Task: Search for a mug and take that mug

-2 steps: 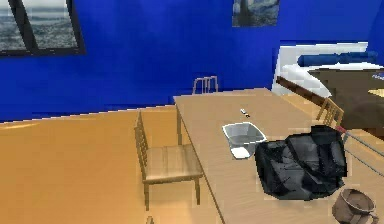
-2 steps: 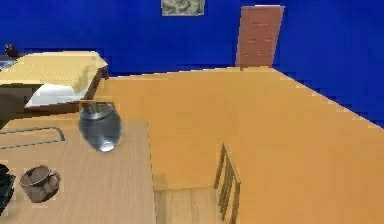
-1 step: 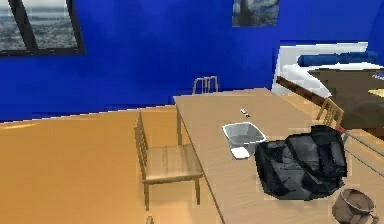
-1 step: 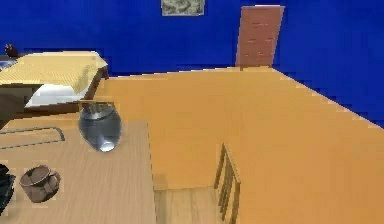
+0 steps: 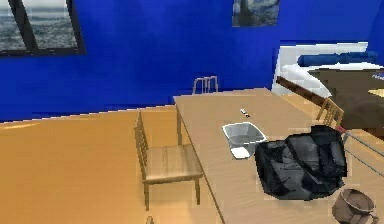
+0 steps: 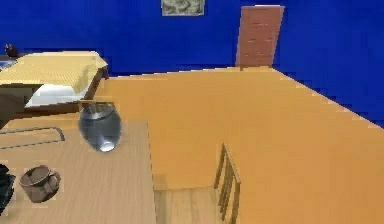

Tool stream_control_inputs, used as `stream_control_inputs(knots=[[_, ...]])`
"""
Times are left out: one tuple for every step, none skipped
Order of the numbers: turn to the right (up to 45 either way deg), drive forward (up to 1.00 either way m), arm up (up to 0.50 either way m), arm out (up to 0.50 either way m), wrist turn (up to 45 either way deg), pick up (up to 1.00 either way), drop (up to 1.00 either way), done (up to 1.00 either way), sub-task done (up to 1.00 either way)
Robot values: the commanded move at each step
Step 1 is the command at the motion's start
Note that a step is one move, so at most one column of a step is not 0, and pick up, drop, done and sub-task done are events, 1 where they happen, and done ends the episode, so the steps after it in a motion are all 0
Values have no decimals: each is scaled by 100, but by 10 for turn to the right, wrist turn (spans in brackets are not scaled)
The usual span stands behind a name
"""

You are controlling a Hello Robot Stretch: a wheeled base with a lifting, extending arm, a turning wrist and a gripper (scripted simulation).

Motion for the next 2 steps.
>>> stream_control_inputs(knots=[[-90, 0, 0, 0, 0, 0, 0, 0, 0], [450, 0, 0, 0, 0, 0, 0, 0, 0]])
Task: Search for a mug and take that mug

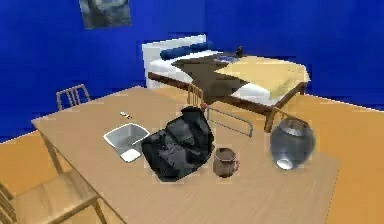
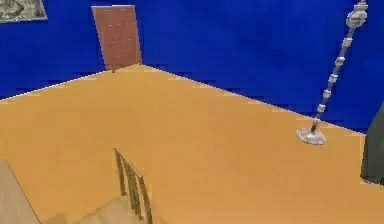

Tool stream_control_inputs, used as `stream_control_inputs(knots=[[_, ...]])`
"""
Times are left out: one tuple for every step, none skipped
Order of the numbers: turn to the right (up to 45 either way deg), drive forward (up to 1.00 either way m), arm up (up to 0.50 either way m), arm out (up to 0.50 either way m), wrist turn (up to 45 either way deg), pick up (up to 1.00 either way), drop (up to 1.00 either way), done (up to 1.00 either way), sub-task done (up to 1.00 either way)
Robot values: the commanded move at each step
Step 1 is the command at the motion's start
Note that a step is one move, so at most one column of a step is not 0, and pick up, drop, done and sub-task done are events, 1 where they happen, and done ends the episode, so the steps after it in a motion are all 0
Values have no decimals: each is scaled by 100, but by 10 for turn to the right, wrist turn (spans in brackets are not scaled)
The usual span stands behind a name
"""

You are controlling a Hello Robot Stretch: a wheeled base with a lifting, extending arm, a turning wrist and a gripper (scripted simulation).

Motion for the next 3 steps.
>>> stream_control_inputs(knots=[[-450, 0, 0, 0, 0, 0, 0, 0, 0], [-300, 0, 0, 0, 0, 0, 0, 0, 0], [0, 0, 50, 0, 0, 0, 0, 0, 0]])
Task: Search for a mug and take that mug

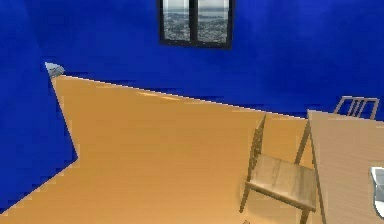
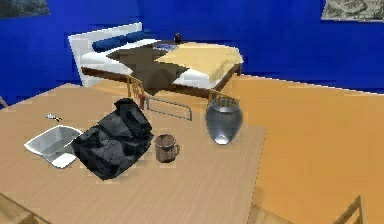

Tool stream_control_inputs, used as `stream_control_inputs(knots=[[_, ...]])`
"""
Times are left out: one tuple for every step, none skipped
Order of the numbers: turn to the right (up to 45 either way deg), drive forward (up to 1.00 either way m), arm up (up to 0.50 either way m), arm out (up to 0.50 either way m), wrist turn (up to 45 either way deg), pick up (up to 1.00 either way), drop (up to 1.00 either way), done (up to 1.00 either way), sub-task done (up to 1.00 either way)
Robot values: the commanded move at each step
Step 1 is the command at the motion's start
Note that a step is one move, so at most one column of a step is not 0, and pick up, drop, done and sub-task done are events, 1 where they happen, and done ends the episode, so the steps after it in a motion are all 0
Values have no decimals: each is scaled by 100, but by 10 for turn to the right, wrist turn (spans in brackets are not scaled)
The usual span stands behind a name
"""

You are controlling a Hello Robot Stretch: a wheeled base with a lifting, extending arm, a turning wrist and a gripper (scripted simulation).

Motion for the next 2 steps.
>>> stream_control_inputs(knots=[[0, 0, 32, 0, 0, 0, 0, 0, 0], [0, 0, 0, 42, 0, 0, 0, 0, 0]])
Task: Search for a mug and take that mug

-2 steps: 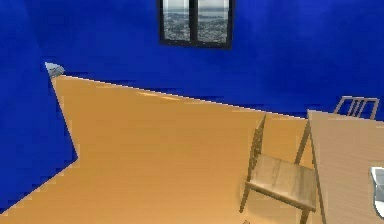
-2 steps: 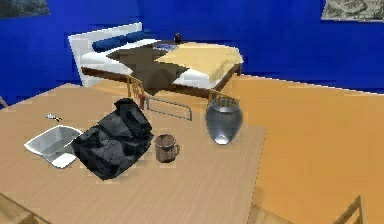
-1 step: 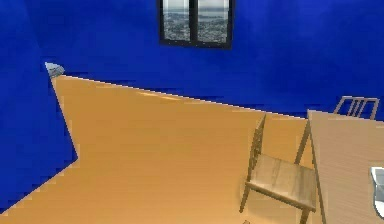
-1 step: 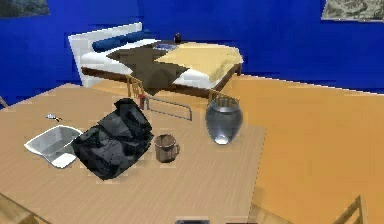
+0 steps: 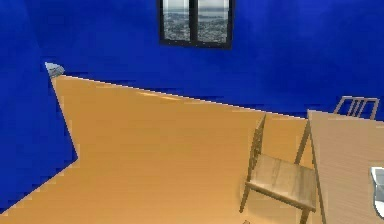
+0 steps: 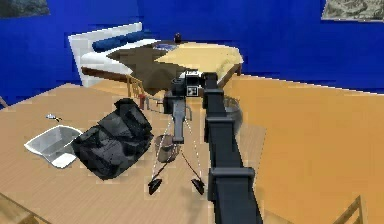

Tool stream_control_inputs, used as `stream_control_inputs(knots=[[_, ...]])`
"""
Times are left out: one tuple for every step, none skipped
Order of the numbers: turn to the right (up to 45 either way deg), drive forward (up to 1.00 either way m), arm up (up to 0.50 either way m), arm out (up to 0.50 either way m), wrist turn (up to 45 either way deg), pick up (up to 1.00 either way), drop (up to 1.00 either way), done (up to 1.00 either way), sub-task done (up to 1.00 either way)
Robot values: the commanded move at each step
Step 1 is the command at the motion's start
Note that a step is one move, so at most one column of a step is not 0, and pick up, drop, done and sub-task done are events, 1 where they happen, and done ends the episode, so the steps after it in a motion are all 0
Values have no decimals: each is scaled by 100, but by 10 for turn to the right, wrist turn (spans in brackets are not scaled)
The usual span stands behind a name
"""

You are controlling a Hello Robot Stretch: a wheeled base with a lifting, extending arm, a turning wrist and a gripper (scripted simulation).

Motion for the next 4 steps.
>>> stream_control_inputs(knots=[[0, 0, 0, 0, 450, 0, 0, 0, 0], [0, 0, 0, 0, 450, 0, 0, 0, 0], [0, 0, 0, 0, 450, 0, 0, 0, 0], [0, 0, 0, 0, 240, 0, 0, 0, 0]])
